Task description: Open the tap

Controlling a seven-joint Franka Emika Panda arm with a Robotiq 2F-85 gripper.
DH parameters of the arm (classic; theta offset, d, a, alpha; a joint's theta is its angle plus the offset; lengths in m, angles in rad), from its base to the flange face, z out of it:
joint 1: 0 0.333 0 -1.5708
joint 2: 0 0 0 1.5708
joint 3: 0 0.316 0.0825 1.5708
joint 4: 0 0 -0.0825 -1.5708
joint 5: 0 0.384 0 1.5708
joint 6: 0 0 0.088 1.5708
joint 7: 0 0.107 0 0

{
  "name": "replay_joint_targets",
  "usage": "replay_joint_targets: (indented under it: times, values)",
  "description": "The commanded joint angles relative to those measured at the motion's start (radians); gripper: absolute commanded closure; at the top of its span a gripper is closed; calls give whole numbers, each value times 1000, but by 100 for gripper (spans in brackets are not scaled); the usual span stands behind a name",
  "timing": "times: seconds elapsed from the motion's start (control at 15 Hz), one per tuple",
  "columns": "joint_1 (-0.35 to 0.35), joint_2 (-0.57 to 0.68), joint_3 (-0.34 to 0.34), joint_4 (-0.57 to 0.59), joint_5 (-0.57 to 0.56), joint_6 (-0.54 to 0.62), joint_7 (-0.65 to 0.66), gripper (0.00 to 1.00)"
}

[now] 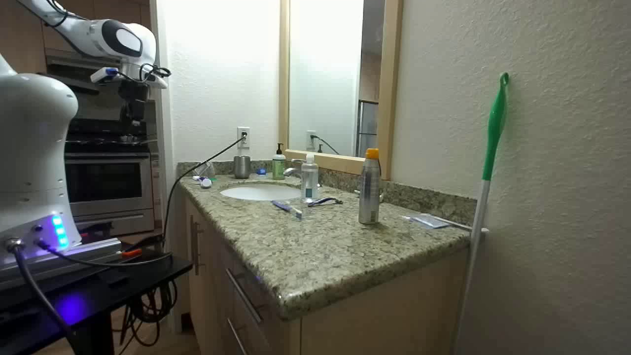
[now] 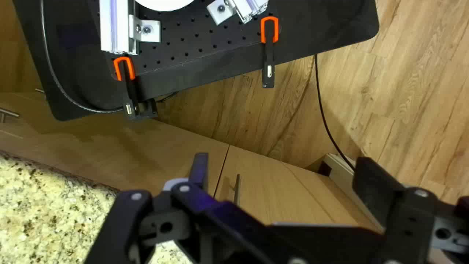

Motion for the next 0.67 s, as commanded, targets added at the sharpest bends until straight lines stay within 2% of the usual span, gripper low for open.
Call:
replay_joint_targets:
  times: [0.0,0.07,0.33,0.4,0.6]
  values:
    - [-4,0,3,1,1,-2,-2,0]
    - [-77,37,3,-37,-43,113,58,0]
    - [-220,124,-69,-143,-162,424,117,0]
    - [-267,219,-87,-93,-192,501,134,0]
    - [-372,343,-176,-87,-221,746,138,0]
